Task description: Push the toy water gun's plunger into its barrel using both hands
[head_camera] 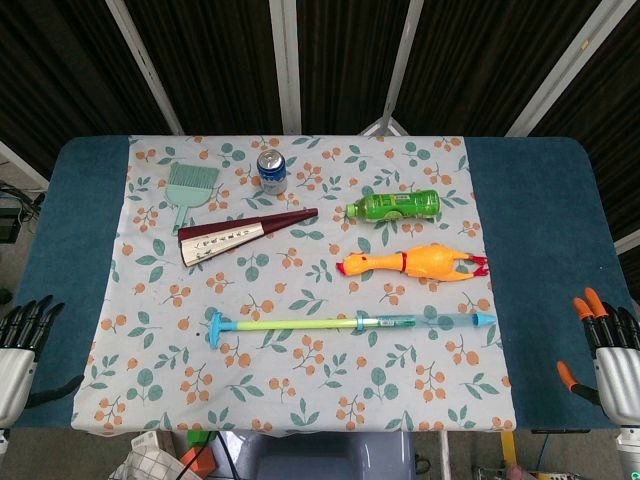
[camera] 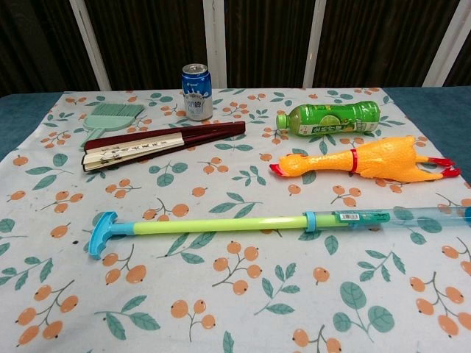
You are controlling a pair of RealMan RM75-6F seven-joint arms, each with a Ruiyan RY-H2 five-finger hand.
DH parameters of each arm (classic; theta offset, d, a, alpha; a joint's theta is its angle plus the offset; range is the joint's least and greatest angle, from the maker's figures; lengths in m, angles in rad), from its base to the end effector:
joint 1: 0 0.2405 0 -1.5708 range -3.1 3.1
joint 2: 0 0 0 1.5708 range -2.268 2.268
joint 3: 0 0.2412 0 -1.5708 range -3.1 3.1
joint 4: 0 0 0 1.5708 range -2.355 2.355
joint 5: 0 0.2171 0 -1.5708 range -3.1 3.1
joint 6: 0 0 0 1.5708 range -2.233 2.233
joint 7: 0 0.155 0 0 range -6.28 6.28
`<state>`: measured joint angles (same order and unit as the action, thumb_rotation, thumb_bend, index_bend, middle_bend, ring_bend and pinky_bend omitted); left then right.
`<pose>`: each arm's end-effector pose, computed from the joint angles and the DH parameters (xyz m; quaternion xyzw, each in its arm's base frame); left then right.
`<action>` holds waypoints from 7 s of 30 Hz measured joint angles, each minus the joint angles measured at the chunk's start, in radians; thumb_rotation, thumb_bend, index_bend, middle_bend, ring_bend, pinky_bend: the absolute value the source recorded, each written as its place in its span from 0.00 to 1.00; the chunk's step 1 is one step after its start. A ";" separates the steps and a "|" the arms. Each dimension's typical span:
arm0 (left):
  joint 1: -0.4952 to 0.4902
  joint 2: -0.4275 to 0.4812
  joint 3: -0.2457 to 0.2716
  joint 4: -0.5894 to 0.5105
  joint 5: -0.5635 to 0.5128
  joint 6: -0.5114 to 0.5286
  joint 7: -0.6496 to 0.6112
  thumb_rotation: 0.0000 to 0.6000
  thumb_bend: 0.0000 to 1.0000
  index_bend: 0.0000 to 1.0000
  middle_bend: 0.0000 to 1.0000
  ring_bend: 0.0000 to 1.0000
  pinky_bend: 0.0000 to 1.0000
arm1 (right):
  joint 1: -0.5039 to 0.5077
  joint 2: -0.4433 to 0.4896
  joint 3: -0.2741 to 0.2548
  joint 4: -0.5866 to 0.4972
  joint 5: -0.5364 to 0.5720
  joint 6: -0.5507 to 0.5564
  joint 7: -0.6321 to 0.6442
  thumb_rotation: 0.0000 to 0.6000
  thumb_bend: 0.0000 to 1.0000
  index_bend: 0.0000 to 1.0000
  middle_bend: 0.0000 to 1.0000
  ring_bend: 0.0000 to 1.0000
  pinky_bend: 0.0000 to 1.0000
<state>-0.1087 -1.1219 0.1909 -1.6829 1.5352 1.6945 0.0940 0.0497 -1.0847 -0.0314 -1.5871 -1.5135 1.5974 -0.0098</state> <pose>-0.2849 0.1452 0.1371 -0.6161 -0.3769 -0.3804 0.5776 -0.3121 -0.1636 0.1631 0.5973 -0.3638 0.3694 0.6120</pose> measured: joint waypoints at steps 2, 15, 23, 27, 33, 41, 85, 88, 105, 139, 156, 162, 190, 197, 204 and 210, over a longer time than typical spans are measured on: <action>0.003 0.002 -0.004 -0.001 0.000 -0.008 0.000 1.00 0.14 0.02 0.00 0.00 0.00 | -0.001 0.000 0.001 0.000 -0.004 -0.003 -0.001 1.00 0.34 0.00 0.00 0.00 0.00; -0.010 0.011 -0.035 -0.067 -0.024 -0.095 0.037 1.00 0.19 0.19 0.10 0.00 0.00 | 0.002 -0.008 -0.001 -0.005 -0.043 -0.024 -0.017 1.00 0.34 0.00 0.00 0.00 0.00; -0.087 -0.028 -0.110 -0.164 -0.084 -0.202 0.254 1.00 0.26 0.35 0.34 0.00 0.00 | 0.007 -0.007 0.002 -0.007 -0.049 -0.046 -0.009 1.00 0.34 0.00 0.00 0.00 0.00; -0.154 -0.102 -0.187 -0.197 -0.196 -0.274 0.421 1.00 0.26 0.38 0.36 0.00 0.00 | 0.004 -0.002 0.003 -0.011 -0.054 -0.048 0.002 1.00 0.34 0.00 0.00 0.00 0.00; -0.260 -0.245 -0.298 -0.219 -0.421 -0.351 0.642 1.00 0.28 0.40 0.37 0.00 0.00 | 0.005 0.001 0.004 -0.014 -0.055 -0.059 0.010 1.00 0.34 0.00 0.00 0.00 0.00; -0.388 -0.441 -0.378 -0.202 -0.630 -0.370 0.880 1.00 0.36 0.45 0.39 0.00 0.00 | 0.004 0.006 0.009 -0.017 -0.056 -0.065 0.031 1.00 0.34 0.00 0.00 0.00 0.00; -0.552 -0.735 -0.360 0.007 -0.782 -0.334 1.024 1.00 0.43 0.49 0.45 0.01 0.00 | -0.003 0.021 0.024 -0.029 -0.055 -0.089 0.075 1.00 0.34 0.00 0.00 0.00 0.00; -0.554 -0.734 -0.357 0.011 -0.787 -0.333 1.024 1.00 0.43 0.50 0.46 0.01 0.00 | -0.004 0.022 0.025 -0.030 -0.054 -0.090 0.077 1.00 0.34 0.00 0.00 0.00 0.00; -0.563 -0.732 -0.341 0.021 -0.784 -0.330 1.015 1.00 0.54 0.56 0.54 0.05 0.00 | -0.009 0.023 0.027 -0.033 -0.055 -0.093 0.073 1.00 0.34 0.00 0.00 0.00 0.00; -0.622 -0.457 -0.198 -0.036 -0.500 -0.579 0.809 1.00 0.58 0.61 0.58 0.07 0.00 | 0.188 -0.082 0.120 -0.286 0.082 -0.347 -0.348 1.00 0.34 0.13 0.14 0.00 0.00; -0.610 -0.351 -0.182 -0.059 -0.436 -0.621 0.686 1.00 0.58 0.61 0.58 0.07 0.00 | 0.292 -0.210 0.166 -0.204 0.351 -0.431 -0.589 1.00 0.34 0.21 0.21 0.00 0.00; -0.612 -0.326 -0.179 -0.075 -0.432 -0.637 0.676 1.00 0.58 0.61 0.58 0.07 0.00 | 0.305 -0.244 0.160 -0.133 0.421 -0.447 -0.596 1.00 0.34 0.25 0.25 0.02 0.00; -0.627 -0.285 -0.182 -0.122 -0.454 -0.643 0.693 1.00 0.58 0.61 0.58 0.07 0.00 | 0.347 -0.334 0.121 0.011 0.455 -0.482 -0.537 1.00 0.34 0.39 0.39 0.09 0.00; -0.620 -0.281 -0.176 -0.107 -0.447 -0.644 0.675 1.00 0.58 0.61 0.58 0.07 0.00 | 0.347 -0.333 0.118 0.017 0.455 -0.469 -0.535 1.00 0.34 0.44 0.43 0.12 0.00; -0.616 -0.276 -0.175 -0.098 -0.440 -0.644 0.660 1.00 0.58 0.61 0.58 0.07 0.00 | 0.347 -0.327 0.114 0.020 0.454 -0.462 -0.540 1.00 0.34 0.44 0.43 0.13 0.00; -0.615 -0.272 -0.175 -0.090 -0.439 -0.649 0.652 1.00 0.58 0.61 0.58 0.07 0.00 | 0.348 -0.336 0.106 0.034 0.458 -0.461 -0.550 1.00 0.34 0.44 0.44 0.15 0.00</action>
<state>-0.7240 -1.3942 0.0158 -1.7733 1.0959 1.0457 0.7464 0.3973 -1.4206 0.0745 -1.5534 -1.0555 1.1364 -0.5603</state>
